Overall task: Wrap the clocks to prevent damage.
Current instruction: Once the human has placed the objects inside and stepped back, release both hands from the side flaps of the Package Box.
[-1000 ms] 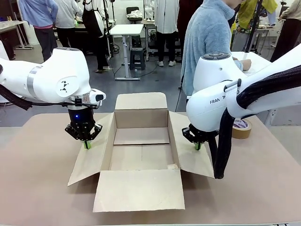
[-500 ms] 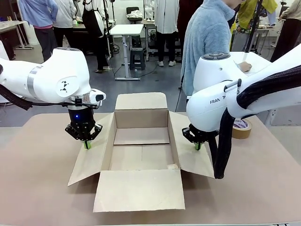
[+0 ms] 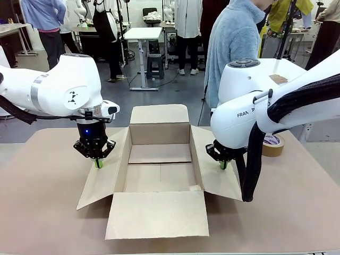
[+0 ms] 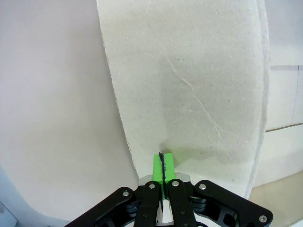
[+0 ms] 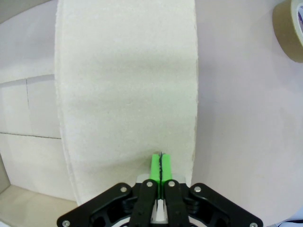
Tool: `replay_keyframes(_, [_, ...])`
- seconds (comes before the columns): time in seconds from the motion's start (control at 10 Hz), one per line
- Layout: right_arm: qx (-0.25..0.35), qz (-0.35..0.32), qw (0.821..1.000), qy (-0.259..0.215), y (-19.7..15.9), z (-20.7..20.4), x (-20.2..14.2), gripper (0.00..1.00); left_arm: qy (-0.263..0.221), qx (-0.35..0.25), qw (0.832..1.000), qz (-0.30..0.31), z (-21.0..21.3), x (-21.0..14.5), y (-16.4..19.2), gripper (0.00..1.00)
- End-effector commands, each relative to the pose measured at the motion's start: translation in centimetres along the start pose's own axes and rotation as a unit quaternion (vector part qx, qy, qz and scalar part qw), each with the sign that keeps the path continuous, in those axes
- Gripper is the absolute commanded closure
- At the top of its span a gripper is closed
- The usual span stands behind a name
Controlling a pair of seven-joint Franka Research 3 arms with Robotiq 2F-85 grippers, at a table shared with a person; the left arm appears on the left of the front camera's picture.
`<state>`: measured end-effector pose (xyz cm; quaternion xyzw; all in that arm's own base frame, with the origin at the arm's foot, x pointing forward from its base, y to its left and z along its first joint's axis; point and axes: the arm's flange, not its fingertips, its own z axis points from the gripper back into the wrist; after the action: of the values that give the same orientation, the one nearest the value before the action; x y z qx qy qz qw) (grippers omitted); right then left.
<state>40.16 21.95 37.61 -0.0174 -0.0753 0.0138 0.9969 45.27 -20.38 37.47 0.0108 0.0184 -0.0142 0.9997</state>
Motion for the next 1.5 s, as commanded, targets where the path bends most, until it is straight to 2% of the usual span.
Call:
replay_keyframes(0.0, [-0.003,0.000,1.000,0.002,0.02,-0.07,-0.10,0.99,0.003,0.004,1.000,-0.001,-0.10,-0.06,0.06,1.00])
replay_keyframes(1.4, [-0.003,0.000,1.000,0.002,0.02,-0.07,-0.10,0.99,0.003,0.004,1.000,-0.001,-0.10,-0.06,0.06,1.00])
